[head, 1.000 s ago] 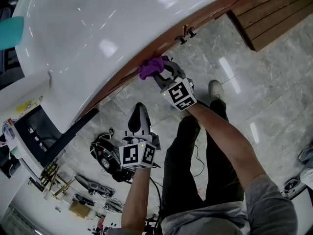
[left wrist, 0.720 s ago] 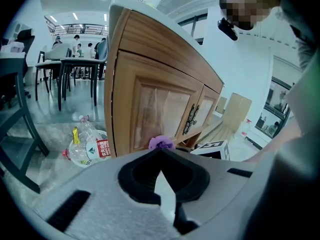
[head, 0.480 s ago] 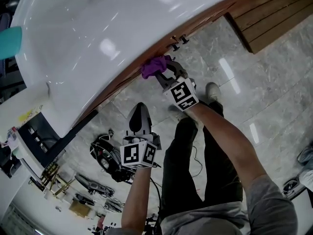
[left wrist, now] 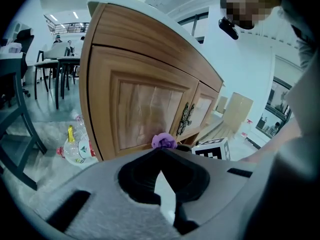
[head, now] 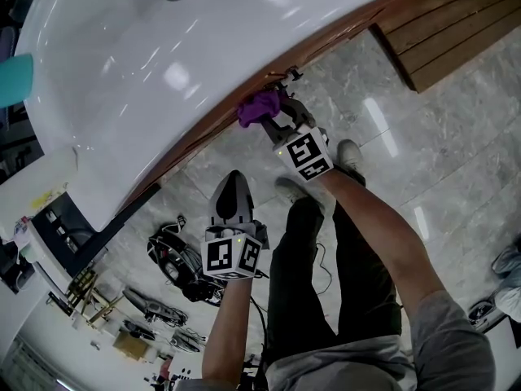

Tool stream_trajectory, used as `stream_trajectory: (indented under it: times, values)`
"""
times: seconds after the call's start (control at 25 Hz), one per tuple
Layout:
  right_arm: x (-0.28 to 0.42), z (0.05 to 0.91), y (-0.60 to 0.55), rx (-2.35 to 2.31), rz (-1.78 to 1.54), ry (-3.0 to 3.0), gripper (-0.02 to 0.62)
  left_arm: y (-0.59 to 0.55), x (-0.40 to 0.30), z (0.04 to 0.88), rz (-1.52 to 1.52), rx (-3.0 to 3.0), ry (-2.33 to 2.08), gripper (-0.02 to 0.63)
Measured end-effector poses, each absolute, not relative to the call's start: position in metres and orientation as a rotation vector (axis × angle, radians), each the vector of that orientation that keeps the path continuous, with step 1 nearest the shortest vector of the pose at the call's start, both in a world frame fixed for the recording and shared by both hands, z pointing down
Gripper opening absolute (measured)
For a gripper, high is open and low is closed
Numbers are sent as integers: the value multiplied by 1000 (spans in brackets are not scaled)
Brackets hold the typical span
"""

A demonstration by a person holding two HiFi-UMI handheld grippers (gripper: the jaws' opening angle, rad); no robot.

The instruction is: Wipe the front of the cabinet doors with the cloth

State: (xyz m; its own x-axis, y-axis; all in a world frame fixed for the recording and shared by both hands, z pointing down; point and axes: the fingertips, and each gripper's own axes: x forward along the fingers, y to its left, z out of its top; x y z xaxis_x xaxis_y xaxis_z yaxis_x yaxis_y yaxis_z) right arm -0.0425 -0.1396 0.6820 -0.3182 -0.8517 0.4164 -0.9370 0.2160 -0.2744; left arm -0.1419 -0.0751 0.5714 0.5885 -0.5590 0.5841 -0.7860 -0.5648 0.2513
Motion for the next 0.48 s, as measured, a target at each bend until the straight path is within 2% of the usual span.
stream_trajectory:
  times: [0.48]
  values:
    - [-1, 683, -136, 1799, 766, -2259, 95, -68, -120, 571, 618, 2324, -1066, 9]
